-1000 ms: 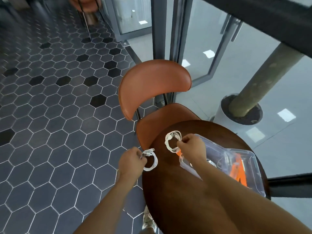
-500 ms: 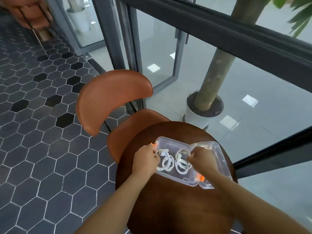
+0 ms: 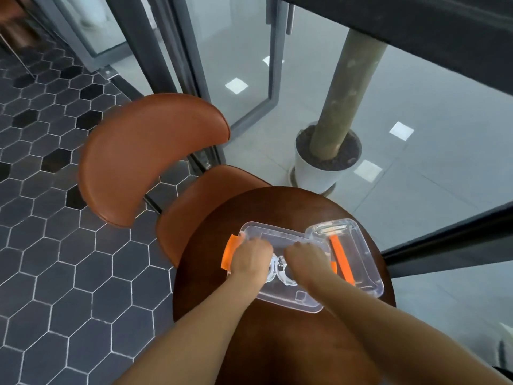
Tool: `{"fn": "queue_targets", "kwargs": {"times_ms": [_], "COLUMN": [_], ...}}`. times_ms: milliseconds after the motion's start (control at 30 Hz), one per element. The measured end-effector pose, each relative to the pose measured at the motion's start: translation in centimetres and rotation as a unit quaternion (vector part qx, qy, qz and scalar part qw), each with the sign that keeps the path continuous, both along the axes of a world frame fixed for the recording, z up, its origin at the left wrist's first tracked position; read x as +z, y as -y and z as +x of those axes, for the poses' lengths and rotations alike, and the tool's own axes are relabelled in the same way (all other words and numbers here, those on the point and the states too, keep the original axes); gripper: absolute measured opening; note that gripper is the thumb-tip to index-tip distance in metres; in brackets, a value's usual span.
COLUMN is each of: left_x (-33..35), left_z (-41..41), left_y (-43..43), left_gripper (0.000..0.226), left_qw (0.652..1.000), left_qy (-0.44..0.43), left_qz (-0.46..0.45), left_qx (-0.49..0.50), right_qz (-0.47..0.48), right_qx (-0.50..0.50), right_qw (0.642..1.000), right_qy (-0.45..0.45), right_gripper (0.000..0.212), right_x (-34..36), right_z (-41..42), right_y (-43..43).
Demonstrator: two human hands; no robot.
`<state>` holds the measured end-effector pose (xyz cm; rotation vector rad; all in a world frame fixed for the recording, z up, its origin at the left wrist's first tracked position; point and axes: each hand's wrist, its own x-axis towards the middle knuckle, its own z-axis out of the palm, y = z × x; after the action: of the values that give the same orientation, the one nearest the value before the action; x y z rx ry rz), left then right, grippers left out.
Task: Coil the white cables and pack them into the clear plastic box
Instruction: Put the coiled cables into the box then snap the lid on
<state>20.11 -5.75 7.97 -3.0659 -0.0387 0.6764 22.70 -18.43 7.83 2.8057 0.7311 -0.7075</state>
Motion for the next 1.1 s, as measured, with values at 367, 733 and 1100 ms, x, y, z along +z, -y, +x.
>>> {"fn": "queue_targets", "kwargs": {"times_ms": [367,733,1100], "left_x": [-5.0,-7.2,-5.0], "left_z": [-0.1,0.4,-0.8], "left_y": [0.4,0.4,0.4], "left_gripper": [0.027,0.024,0.036], "left_qw": [0.997,0.998,0.994], "left_qy": [-0.034,-0.034,0.043], "left_qz": [0.049,-0.012,-0.084], "left_qx": [-0.052,0.042,0.057], "right_qz": [-0.037,0.000,0.181], "right_qx": [-0.002,-0.039,-0.119], "right_qw": [0.999,0.999,0.976], "right_qy": [-0.019,-0.017,-0.028], "right_gripper": [0.024,0.023,0.030], "right_x": [-4.5,-6.2,-3.3], "right_z": [0.8,0.9,0.4], "right_y": [-0.2,0.3,1.7]}}
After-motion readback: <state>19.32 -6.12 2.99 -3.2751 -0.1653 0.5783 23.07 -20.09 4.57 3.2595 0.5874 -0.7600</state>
